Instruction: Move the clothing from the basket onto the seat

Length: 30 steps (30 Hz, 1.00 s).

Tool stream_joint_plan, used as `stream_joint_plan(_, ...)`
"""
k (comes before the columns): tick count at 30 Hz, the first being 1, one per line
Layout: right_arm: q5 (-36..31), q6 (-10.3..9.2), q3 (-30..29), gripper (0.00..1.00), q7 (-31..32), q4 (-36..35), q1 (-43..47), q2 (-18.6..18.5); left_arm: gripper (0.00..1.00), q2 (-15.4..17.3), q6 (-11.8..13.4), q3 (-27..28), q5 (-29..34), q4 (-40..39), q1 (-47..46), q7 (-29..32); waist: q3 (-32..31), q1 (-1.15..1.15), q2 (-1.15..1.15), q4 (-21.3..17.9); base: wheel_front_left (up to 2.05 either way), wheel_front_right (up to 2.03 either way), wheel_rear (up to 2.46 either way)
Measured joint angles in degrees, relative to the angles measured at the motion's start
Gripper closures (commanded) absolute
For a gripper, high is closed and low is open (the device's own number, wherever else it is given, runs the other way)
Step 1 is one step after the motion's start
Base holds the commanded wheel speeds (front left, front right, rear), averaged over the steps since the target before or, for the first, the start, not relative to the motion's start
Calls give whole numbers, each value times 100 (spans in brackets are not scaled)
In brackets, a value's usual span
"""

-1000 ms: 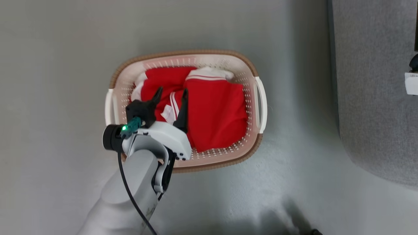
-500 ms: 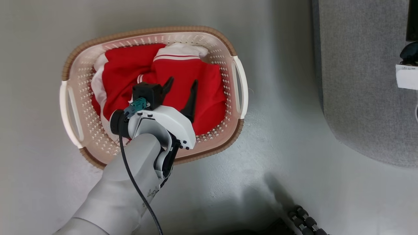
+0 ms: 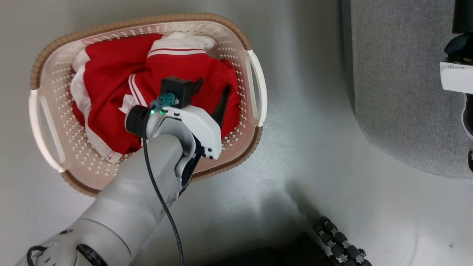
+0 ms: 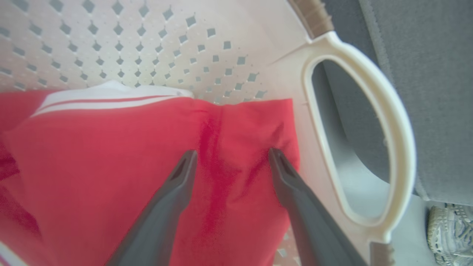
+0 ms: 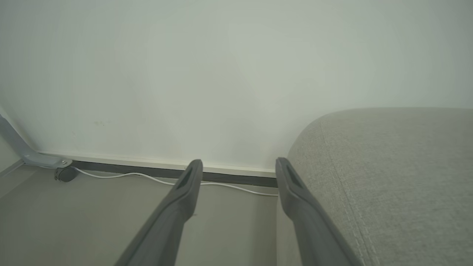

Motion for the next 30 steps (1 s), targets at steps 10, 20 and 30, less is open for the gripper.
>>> stream_joint_plan(10,42,0,36,0,0,-136,-55,127,0,29,291,-837,-509,390,-381,57,217,0,0,-184,0,0,0)
stream_joint_plan(20,48,0,20,0,0,-238,-49,176,100,33,543,-1200,-744,612,-577,287,242,0,0,-215,0,0,0)
stream_joint_plan(30,109,0,23,0,0,-165,-56,255,100,34,541,-1284,-945,734,-572,121,45,0,0,-254,0,0,0)
